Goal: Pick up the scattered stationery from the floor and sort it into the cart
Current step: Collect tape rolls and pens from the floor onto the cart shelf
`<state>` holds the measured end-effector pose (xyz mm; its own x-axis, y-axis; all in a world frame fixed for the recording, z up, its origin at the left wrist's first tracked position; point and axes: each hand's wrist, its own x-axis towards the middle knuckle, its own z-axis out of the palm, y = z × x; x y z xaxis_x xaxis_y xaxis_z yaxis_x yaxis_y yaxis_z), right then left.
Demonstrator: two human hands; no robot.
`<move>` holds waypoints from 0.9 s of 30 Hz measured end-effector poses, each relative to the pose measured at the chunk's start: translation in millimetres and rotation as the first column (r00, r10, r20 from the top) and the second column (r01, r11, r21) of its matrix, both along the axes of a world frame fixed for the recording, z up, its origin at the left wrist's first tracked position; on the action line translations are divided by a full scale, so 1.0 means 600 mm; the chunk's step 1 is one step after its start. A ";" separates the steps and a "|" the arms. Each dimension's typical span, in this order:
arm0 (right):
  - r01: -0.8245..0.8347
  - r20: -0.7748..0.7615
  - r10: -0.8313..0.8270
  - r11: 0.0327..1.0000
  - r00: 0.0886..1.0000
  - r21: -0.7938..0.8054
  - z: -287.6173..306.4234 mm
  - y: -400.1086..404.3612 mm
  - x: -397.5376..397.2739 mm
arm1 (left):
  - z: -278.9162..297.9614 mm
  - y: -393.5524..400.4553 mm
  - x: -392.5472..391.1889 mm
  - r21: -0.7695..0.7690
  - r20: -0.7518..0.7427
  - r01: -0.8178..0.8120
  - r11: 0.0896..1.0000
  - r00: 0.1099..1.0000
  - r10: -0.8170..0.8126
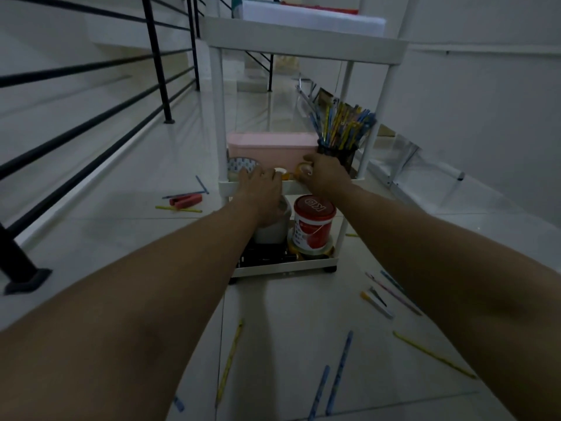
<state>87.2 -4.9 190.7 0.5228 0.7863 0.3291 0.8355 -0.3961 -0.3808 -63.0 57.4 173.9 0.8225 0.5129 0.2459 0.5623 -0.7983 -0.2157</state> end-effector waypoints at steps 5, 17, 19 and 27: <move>0.030 -0.075 -0.027 0.999 0.997 0.037 -0.003 0.015 0.001 | 0.000 -0.004 0.007 0.004 0.012 -0.009 1.000 1.000 0.009; -0.101 0.282 0.066 0.989 0.957 0.112 -0.024 -0.016 -0.004 | -0.010 -0.001 0.011 0.075 0.130 0.070 0.995 0.988 -0.080; -0.146 0.379 0.108 0.987 0.919 0.072 -0.027 -0.028 -0.012 | -0.009 -0.006 0.014 0.155 0.164 0.136 0.978 0.973 -0.161; -0.117 0.329 0.214 0.950 0.920 -0.290 -0.070 -0.101 0.002 | -0.051 -0.029 0.044 0.171 0.060 0.410 0.896 0.903 -0.425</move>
<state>88.5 -65.7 148.5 0.2658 0.9338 0.2395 0.9575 -0.2847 0.0472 -36.7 40.3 143.5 0.9224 0.0783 0.3783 0.2078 -0.9261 -0.3148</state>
